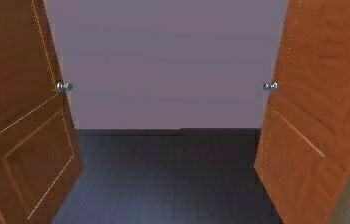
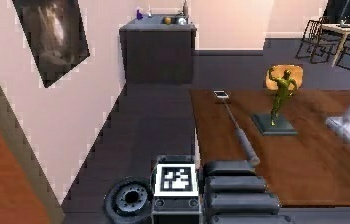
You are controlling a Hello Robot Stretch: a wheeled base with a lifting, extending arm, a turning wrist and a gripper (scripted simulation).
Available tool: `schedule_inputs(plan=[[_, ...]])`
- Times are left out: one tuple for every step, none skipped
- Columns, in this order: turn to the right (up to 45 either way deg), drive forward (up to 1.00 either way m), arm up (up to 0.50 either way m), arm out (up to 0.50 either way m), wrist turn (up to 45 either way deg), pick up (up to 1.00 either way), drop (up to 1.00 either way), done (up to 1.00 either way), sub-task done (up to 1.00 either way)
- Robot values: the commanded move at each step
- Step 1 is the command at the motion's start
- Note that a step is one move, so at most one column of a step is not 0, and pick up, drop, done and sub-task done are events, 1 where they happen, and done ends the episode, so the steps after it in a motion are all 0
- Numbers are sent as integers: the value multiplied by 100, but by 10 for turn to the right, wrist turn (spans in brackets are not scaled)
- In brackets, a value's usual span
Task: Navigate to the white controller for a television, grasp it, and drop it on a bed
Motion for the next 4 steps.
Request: schedule_inputs(plan=[[90,0,0,0,0,0,0,0,0],[0,100,0,0,0,0,0,0,0],[0,50,0,0,0,0,0,0,0],[0,50,0,0,0,0,0,0,0]])
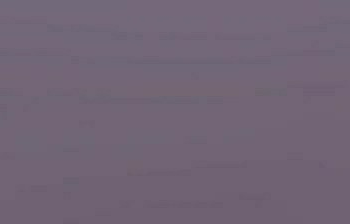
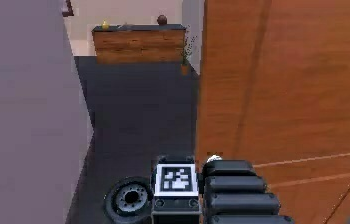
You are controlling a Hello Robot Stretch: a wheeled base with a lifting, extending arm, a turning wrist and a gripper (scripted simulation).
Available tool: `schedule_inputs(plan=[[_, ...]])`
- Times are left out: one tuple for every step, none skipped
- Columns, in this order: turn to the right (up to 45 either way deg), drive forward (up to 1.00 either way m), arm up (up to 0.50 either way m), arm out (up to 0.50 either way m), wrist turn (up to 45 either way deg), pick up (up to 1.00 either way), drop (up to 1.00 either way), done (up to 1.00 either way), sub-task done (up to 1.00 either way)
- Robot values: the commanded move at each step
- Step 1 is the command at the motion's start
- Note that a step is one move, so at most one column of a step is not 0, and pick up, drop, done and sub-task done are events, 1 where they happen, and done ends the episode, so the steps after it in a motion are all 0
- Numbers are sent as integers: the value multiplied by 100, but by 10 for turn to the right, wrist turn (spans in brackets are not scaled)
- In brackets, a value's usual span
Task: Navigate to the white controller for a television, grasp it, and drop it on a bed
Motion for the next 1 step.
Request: schedule_inputs(plan=[[450,0,0,0,0,0,0,0,0]])
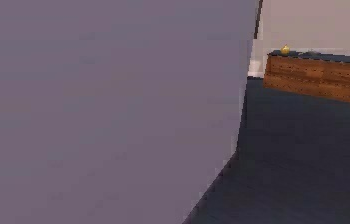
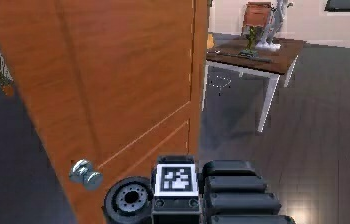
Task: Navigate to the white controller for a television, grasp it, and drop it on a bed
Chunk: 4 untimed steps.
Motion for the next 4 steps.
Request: schedule_inputs(plan=[[60,0,0,0,0,0,0,0,0],[0,35,0,0,0,0,0,0,0],[270,0,0,0,0,0,0,0,0],[0,100,0,0,0,0,0,0,0]])
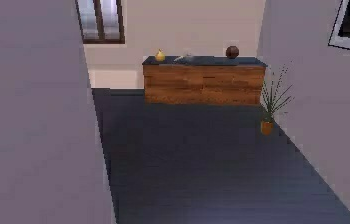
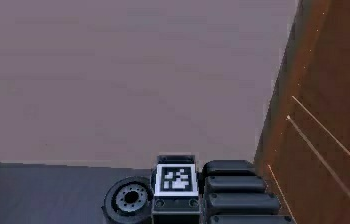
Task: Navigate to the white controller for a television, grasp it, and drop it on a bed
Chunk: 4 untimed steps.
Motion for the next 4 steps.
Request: schedule_inputs(plan=[[30,0,0,0,0,0,0,0,0],[0,95,0,0,0,0,0,0,0],[-390,0,0,0,0,0,0,0,0],[0,30,0,0,0,0,0,0,0]])
